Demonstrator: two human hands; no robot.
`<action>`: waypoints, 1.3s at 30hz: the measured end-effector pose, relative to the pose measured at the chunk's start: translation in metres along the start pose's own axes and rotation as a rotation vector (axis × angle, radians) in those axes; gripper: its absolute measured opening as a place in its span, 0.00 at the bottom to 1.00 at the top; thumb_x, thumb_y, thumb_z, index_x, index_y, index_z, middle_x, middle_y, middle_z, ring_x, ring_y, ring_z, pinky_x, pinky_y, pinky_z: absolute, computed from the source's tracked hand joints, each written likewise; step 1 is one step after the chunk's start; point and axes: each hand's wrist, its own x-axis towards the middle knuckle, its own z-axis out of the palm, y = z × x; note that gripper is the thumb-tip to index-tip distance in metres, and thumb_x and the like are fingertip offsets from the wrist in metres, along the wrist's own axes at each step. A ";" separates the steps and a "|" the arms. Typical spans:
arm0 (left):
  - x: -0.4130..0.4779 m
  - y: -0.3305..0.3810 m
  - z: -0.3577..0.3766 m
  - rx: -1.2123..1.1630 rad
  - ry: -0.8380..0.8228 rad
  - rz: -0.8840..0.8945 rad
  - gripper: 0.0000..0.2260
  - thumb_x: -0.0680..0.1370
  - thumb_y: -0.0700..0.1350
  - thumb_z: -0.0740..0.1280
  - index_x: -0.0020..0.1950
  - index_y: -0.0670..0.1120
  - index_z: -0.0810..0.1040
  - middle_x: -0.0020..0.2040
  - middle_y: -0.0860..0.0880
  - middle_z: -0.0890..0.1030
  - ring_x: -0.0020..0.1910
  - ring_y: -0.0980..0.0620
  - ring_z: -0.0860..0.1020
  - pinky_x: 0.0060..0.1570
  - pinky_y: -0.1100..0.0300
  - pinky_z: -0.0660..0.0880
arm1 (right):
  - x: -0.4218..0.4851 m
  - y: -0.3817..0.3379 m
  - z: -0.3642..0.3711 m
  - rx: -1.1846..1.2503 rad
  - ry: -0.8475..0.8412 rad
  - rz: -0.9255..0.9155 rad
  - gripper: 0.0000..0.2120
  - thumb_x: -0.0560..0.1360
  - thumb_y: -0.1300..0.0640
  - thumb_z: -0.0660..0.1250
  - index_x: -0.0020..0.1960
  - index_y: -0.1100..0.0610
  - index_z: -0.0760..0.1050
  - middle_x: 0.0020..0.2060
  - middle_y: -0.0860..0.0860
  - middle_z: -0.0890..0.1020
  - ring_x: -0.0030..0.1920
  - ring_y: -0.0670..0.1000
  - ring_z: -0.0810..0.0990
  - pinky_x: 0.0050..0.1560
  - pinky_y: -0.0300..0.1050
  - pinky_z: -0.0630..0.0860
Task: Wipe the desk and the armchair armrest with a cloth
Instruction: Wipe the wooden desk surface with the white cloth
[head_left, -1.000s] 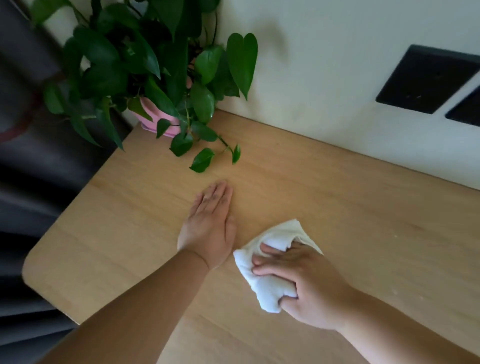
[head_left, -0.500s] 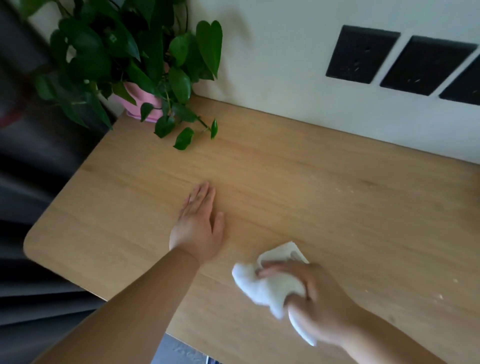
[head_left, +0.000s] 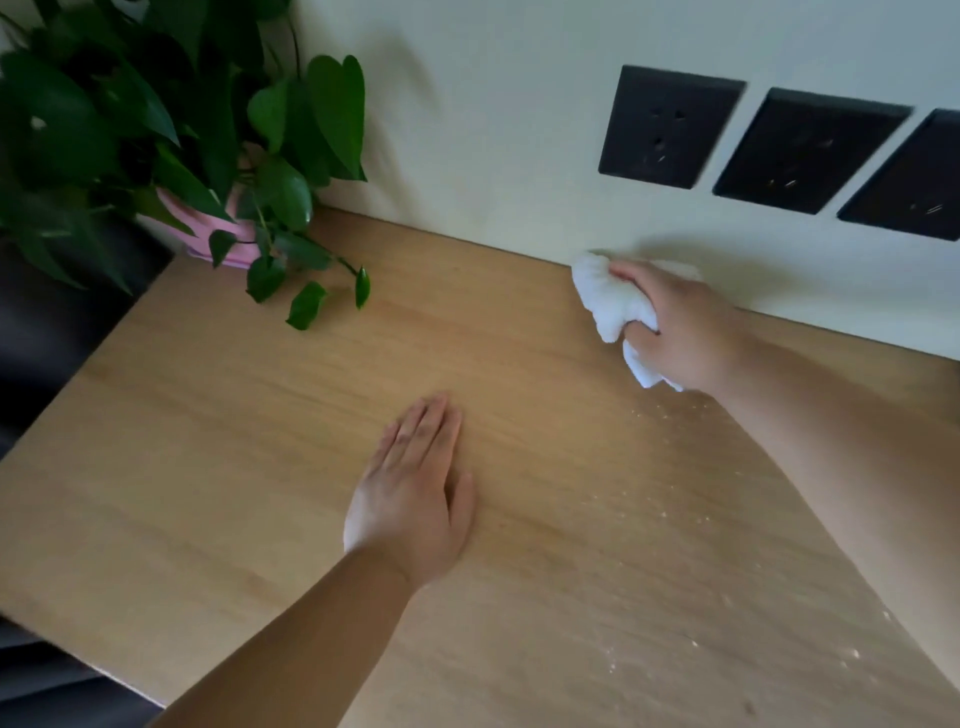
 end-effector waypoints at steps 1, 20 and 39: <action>0.001 0.001 0.000 0.004 0.001 -0.002 0.30 0.84 0.60 0.45 0.85 0.51 0.46 0.85 0.54 0.44 0.82 0.58 0.38 0.82 0.55 0.43 | 0.002 0.007 0.005 -0.103 -0.051 -0.035 0.24 0.75 0.59 0.64 0.70 0.48 0.71 0.62 0.49 0.81 0.60 0.49 0.83 0.57 0.54 0.80; -0.001 0.004 -0.002 -0.074 0.057 -0.008 0.31 0.83 0.59 0.52 0.84 0.50 0.57 0.85 0.53 0.54 0.83 0.57 0.48 0.82 0.54 0.48 | -0.089 -0.033 0.074 -0.027 -0.078 -0.248 0.20 0.77 0.67 0.67 0.68 0.58 0.82 0.70 0.55 0.81 0.76 0.46 0.70 0.78 0.37 0.55; -0.099 -0.093 -0.041 -0.363 0.036 0.112 0.23 0.85 0.49 0.53 0.73 0.40 0.77 0.76 0.40 0.74 0.78 0.43 0.68 0.77 0.44 0.64 | -0.282 -0.131 0.128 0.325 0.156 0.170 0.37 0.74 0.64 0.70 0.75 0.33 0.71 0.73 0.32 0.70 0.70 0.56 0.78 0.50 0.38 0.75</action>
